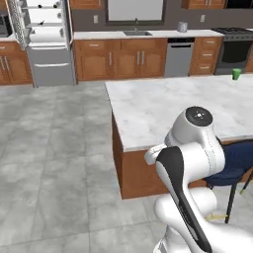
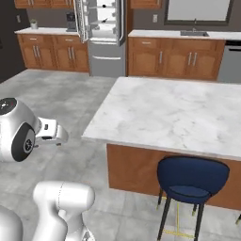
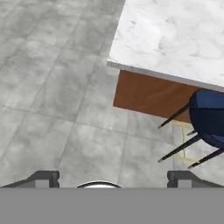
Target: Gather the lime and eggplant from the fridge and place them on a tray on the dining counter. Then gather the steak and fish from the fridge and place them on the other tray.
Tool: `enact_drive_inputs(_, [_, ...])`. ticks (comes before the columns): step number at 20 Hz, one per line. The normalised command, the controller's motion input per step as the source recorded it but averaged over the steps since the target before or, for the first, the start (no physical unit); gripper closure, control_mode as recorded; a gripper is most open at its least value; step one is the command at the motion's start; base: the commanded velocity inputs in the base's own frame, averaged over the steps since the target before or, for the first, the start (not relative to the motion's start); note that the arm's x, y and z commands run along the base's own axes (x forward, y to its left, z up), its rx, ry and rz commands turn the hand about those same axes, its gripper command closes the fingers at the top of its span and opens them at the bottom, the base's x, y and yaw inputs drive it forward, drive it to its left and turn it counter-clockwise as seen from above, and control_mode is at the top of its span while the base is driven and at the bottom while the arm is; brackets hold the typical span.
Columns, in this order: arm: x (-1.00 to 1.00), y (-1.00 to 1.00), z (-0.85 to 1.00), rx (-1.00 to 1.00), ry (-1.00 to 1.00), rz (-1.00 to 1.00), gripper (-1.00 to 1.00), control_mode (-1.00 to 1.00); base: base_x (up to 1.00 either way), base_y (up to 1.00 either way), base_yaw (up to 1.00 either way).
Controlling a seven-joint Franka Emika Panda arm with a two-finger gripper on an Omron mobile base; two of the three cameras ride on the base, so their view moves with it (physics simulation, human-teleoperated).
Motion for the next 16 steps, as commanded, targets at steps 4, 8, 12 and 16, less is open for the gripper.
enact_drive_inputs(4, [0.0,0.0,0.0,0.0,0.0,0.0,-1.0,1.0,0.68,1.0,-0.1])
enact_drive_inputs(8, [0.0,0.0,0.0,0.0,0.0,0.0,-1.0,1.0,0.88,1.0,-0.15])
enact_drive_inputs(12, [0.0,0.0,0.0,0.0,0.0,0.0,-1.0,1.0,0.98,1.0,-0.15])
enact_drive_inputs(16, [0.0,0.0,0.0,0.0,0.0,0.0,-1.0,1.0,1.0,1.0,-0.13])
